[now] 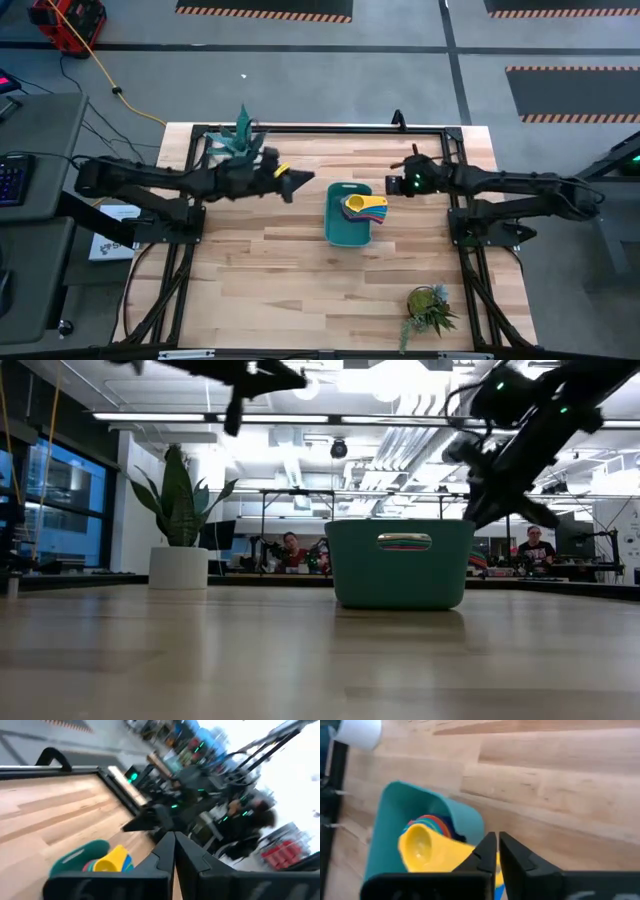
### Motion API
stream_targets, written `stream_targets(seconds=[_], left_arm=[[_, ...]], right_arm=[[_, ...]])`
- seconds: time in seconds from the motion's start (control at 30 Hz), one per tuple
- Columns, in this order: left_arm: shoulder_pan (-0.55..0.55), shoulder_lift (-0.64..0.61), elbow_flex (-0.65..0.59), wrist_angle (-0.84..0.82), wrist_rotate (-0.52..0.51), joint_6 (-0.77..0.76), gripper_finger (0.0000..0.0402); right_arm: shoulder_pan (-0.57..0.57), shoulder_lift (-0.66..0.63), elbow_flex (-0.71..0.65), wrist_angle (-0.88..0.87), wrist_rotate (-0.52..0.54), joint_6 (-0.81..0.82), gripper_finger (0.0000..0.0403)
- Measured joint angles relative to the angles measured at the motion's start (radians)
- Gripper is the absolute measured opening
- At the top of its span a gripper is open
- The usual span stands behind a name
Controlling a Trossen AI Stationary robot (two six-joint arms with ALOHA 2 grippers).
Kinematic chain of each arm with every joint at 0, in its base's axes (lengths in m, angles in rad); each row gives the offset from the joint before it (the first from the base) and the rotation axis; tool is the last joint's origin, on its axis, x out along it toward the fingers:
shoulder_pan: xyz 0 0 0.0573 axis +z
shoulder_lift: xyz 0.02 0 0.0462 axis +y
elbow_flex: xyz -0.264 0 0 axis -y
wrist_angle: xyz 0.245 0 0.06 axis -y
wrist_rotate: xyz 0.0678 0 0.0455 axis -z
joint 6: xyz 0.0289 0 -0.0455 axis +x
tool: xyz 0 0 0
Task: Nest measuring cups in basket
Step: Put the colored stacked measuring cups into the green bin
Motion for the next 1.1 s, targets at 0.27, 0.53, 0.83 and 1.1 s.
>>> stream_targets(seconds=[0.27, 0.53, 0.83, 1.1], left_arm=[[-0.082, -0.075, -0.267, 0.384, -0.151, -0.041, 0.0001], [-0.112, -0.08, -0.279, 0.363, -0.144, -0.047, 0.0], [-0.12, -0.079, -0.279, 0.327, -0.139, -0.024, 0.0], [-0.117, -0.079, -0.279, 0.295, -0.138, -0.022, 0.0]], right_arm=[[-0.067, 0.216, 0.039, 0.126, -0.106, -0.084, 0.0001], [-0.046, 0.321, 0.071, 0.107, -0.148, -0.117, 0.0], [0.106, 0.313, 0.071, 0.089, -0.154, -0.005, 0.0], [0.253, 0.312, 0.07, 0.089, -0.09, 0.156, 0.0]])
